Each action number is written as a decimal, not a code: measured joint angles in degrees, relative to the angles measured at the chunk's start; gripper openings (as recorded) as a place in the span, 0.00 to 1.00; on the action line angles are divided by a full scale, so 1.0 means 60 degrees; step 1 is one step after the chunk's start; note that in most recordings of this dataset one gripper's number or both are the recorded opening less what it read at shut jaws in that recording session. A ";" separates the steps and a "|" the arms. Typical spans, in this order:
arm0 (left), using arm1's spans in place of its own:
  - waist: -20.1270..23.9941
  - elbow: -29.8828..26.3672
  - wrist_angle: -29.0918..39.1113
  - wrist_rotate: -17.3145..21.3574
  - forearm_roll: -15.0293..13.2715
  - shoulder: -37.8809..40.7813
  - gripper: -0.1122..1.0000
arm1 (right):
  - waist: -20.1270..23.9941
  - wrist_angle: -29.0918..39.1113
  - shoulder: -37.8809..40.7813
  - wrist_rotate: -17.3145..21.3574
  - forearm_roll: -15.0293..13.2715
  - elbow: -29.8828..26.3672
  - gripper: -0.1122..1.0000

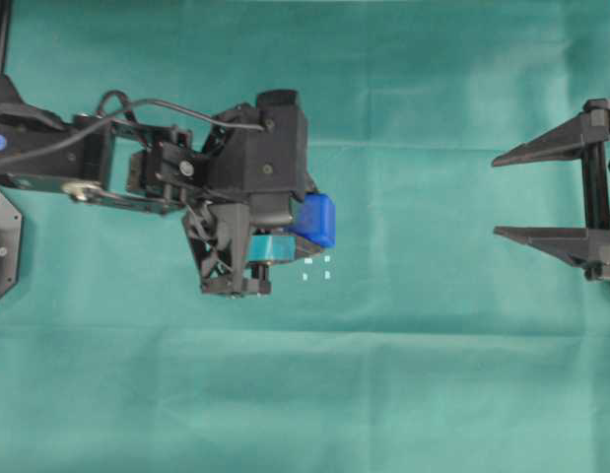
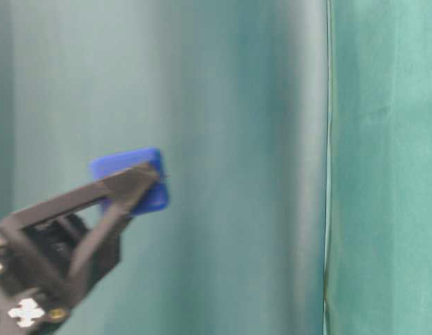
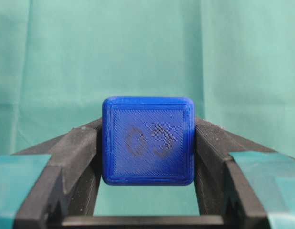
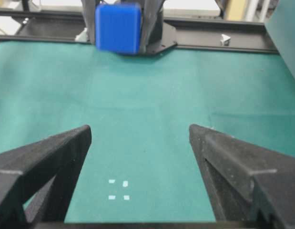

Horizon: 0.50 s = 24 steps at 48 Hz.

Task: Handover the blue block to the right arm after grasping it with the left arm, then place it in the designated position.
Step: 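Lift the blue cube with the left gripper, then raise and rotate the held cube upward with the left gripper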

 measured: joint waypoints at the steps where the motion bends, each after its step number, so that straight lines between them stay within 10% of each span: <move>1: 0.0000 -0.0044 0.0044 0.0000 0.0000 -0.0029 0.52 | 0.0015 0.0000 0.0015 0.0000 0.0000 0.0015 0.94; 24: 0.0000 -0.0542 0.0732 0.0000 0.0015 -0.0088 0.52 | 0.0000 0.0000 0.0015 0.0000 0.0000 0.0000 0.94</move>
